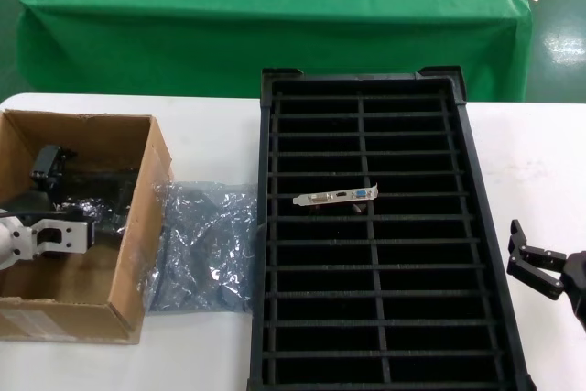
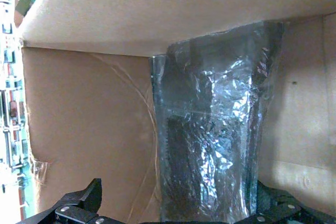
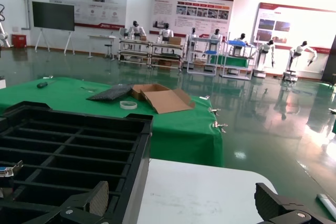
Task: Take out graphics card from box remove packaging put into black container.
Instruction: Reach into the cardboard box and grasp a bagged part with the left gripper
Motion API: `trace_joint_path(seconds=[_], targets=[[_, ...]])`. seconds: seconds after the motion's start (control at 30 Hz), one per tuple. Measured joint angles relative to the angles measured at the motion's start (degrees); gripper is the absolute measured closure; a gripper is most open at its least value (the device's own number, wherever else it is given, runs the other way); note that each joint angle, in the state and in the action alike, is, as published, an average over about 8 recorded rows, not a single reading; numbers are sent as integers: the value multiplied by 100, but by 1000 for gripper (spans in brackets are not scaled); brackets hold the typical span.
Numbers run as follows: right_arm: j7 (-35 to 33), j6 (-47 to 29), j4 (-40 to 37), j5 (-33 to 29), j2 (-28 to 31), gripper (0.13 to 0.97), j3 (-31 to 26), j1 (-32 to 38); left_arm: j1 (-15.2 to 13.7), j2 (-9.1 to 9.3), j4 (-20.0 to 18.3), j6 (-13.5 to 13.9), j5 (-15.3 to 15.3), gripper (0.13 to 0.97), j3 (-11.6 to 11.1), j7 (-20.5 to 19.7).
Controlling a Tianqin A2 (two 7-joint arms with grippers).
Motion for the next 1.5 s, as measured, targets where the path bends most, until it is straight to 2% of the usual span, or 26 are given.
trace_joint_path(seconds=[0.33,0.67,0.83,1.03,1.3,1.5], targets=[[0,0,0,0,0,129,0,0,64,22,-38,85,-189,132,-221,276],[0,0,0,0,0,129,0,0,156,36,-152,125,-606,132,-702,898],[0,0,0,0,0,129,0,0,239,39,-246,167,-710,148,-842,1051],[0,0,0,0,0,129,0,0,345,20,-335,229,-677,178,-838,969],[0,0,0,0,0,129,0,0,356,-70,-249,333,-494,267,-661,730],[0,0,0,0,0,129,0,0,246,-149,-126,382,-401,392,-562,610]])
